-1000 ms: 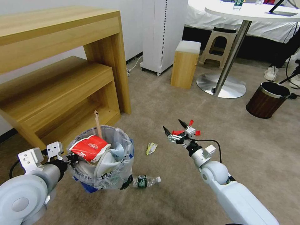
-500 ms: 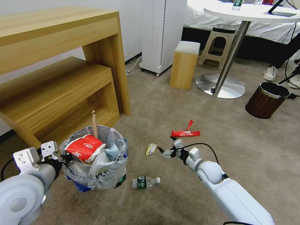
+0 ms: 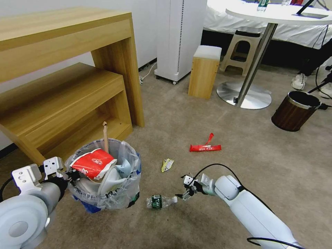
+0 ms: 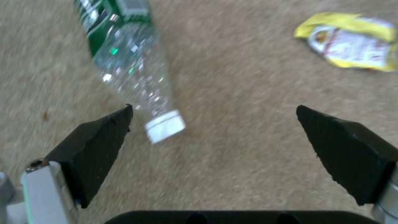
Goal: Pick up the trash bin and place the garbage on the floor into it.
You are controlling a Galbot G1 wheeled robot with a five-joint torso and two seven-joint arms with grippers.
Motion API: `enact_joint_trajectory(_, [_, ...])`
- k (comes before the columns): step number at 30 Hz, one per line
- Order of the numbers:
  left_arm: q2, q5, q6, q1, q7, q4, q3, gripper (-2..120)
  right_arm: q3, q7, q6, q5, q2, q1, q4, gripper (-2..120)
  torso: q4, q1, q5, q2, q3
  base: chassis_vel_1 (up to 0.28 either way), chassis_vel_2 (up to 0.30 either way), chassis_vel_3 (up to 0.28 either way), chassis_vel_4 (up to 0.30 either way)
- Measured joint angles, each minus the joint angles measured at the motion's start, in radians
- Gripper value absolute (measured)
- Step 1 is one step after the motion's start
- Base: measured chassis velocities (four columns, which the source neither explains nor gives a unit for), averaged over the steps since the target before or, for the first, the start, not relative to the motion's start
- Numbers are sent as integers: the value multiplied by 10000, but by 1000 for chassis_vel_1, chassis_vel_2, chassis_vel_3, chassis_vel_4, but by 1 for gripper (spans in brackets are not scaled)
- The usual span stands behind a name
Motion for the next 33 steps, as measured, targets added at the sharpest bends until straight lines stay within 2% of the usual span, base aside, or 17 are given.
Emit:
enact_joint_trajectory(6, [-88,48,6,-21,34,-53,11,1,-638,-232,249,-249,210,574,-679,100,0,0,0,0,0,0,0,0,0])
enact_joint_trajectory(13, [-169,74,13,17,74,-133,-29,1,-1256,-291,539,-542,1055,1242,-1790,100,1,0,-1,0,1,0,0,0,0])
enact_joint_trajectory(33, [-377,253,13,-95,277,-13,199,1,-1372,-329,985,-1295,1660,1425,-2689,100,0,0,0,0,1,0,0,0,0])
